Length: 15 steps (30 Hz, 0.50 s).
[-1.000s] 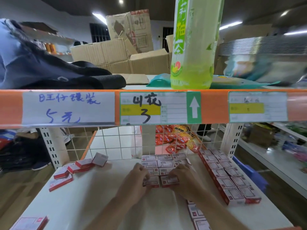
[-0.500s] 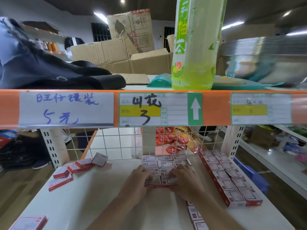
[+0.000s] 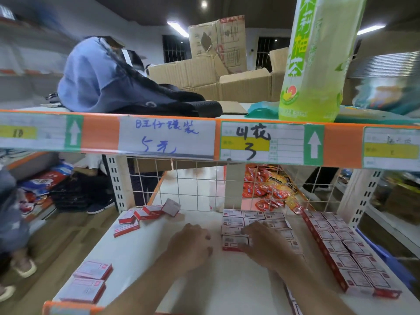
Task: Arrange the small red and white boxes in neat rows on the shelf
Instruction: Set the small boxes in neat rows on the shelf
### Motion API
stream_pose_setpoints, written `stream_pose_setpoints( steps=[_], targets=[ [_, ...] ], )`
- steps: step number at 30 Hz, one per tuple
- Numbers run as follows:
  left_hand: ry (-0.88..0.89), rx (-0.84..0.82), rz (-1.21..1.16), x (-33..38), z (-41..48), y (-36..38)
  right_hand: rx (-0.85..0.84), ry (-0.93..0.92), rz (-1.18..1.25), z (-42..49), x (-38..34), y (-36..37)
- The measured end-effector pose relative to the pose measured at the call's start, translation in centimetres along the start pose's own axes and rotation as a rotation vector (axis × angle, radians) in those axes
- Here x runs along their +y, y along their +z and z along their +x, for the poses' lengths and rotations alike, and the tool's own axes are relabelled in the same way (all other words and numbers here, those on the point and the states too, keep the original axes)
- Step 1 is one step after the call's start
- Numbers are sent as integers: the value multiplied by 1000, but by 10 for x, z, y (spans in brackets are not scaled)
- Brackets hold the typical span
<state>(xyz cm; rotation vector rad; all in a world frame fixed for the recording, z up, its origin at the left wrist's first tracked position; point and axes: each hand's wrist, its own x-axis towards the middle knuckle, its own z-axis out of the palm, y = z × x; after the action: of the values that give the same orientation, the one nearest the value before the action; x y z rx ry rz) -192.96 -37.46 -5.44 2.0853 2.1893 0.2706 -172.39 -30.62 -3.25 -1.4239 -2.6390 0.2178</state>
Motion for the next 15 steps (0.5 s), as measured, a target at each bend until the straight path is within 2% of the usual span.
stream_pose_setpoints(
  steps=[7,12,15],
  targets=[
    [-205,8,-57,-33,-53,-31,-59,-159,46,7,-63,19],
    [-374,103,-60,-79,-120,-51,-173,-341,86,18,-129,38],
    [-489,147,-48,-109,-158,-61,-164,-462,130,17,-174,44]
  ],
)
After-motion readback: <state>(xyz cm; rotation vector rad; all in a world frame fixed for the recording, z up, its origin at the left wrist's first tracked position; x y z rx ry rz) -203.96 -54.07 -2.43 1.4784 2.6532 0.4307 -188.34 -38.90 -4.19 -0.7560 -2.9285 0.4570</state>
